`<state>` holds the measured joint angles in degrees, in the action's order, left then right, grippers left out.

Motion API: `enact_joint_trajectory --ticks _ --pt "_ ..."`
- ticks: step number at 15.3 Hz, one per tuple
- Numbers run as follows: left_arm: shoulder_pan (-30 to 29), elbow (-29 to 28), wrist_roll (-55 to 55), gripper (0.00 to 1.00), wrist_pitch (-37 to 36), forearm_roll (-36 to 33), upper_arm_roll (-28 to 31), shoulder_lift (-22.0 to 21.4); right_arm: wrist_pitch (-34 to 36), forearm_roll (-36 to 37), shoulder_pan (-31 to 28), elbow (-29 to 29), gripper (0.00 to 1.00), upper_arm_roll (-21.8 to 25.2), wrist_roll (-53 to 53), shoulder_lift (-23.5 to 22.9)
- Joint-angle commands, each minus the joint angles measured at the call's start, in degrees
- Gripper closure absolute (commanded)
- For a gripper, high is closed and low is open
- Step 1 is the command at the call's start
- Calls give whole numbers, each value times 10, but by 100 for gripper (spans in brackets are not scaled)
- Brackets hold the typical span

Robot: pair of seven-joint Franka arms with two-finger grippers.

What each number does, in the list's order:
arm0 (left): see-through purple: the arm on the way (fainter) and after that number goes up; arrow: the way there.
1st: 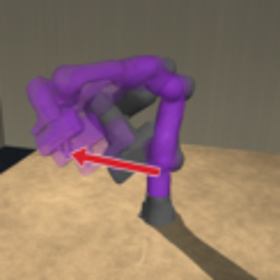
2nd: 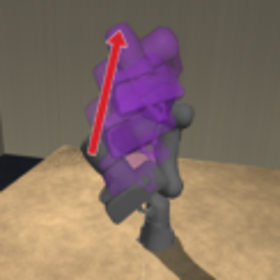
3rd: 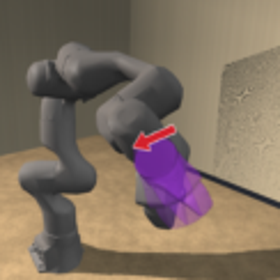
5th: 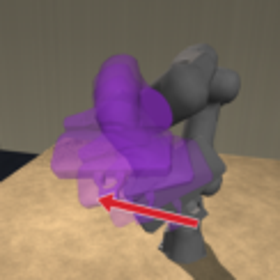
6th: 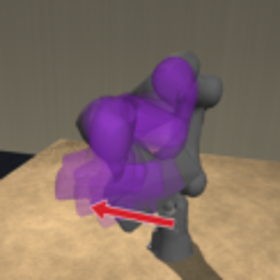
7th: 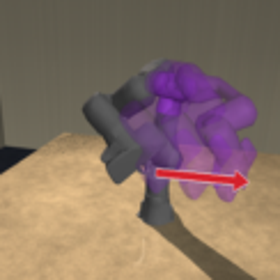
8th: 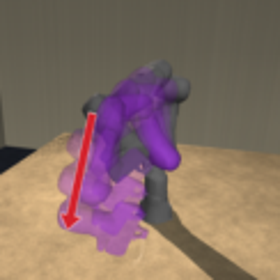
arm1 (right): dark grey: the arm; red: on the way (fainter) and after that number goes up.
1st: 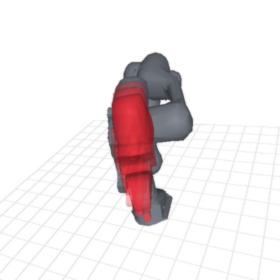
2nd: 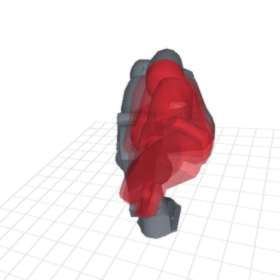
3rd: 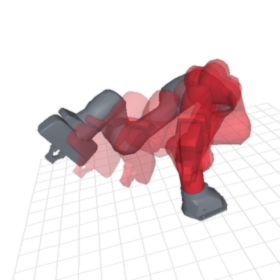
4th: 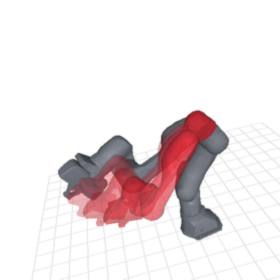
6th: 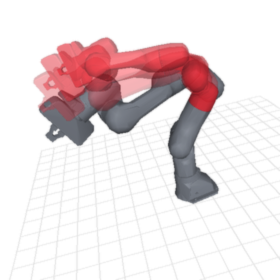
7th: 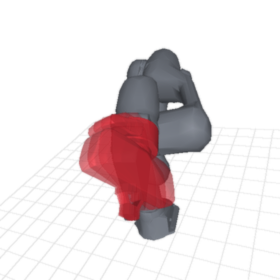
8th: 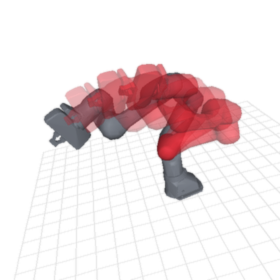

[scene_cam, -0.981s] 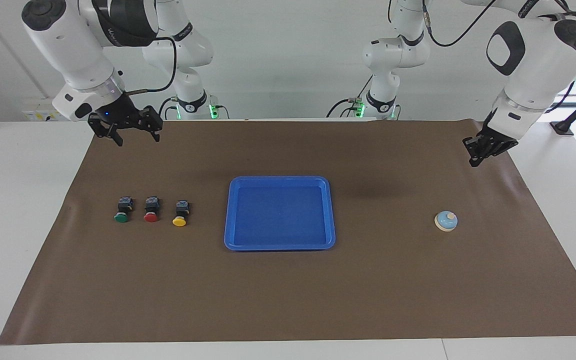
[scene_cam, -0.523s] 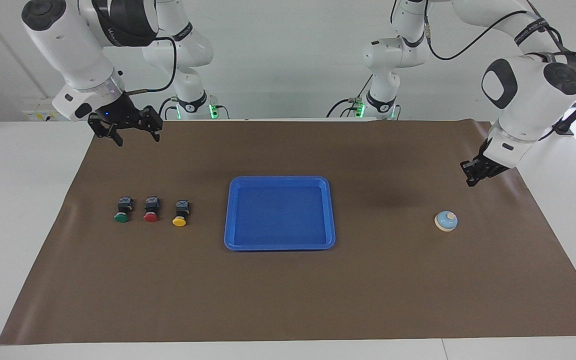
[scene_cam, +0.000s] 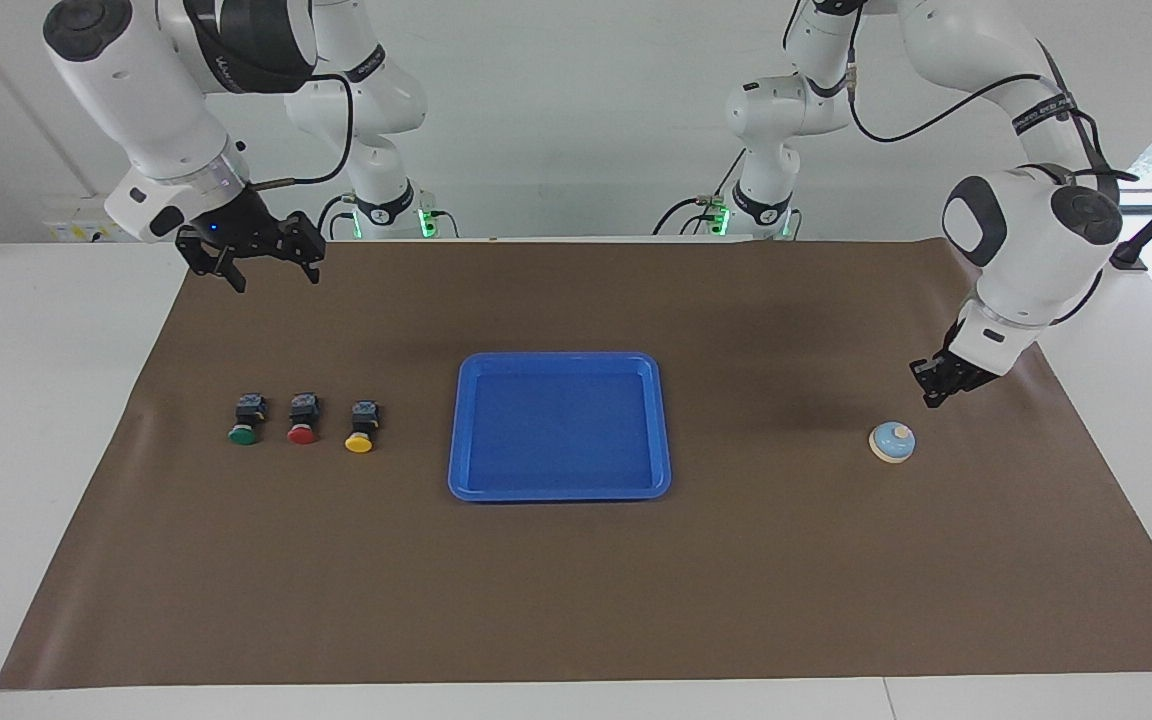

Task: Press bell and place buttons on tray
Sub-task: 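Move the left gripper over the small service bell, then press down on the bell top with the left gripper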

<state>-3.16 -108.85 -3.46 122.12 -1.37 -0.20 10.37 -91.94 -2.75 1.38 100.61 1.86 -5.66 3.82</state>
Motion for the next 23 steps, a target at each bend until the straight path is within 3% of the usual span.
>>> enact_joint_trajectory --ticks 1,5,11,14,17,18,19,20,21,23 --pt "-4 -17 -10 100 46 1 -1 14 10 3 -3 -5 0 -4 5 -1" --pt "-6 -53 -10 100 115 1 -1 24 10 3 -3 -5 0 -4 5 -1" --pt "-5 -64 -15 100 138 1 -1 61 10 3 -3 -4 0 -4 5 -1" --pt "-4 -43 -14 100 106 1 -1 53 11 3 -3 -5 0 -4 5 -1" --pt "3 42 -14 99 -44 0 -2 40 11 3 -3 -5 0 -4 5 -1" --pt "3 68 -14 83 -87 0 -2 32 11 3 -3 -5 0 -4 5 -1" --pt "3 87 -13 59 -120 0 -4 26 11 3 -3 -5 0 -4 5 -1" --pt "3 100 -9 6 -150 0 -5 14 11 3 -3 -5 0 -4 5 -1" --pt "3 101 -8 0 -168 0 -6 -3 11 3 -3 -5 0 -4 5 -1" --pt "3 101 -8 0 -210 0 -6 -40 11 3 -3 -5 0 -4 5 -1"
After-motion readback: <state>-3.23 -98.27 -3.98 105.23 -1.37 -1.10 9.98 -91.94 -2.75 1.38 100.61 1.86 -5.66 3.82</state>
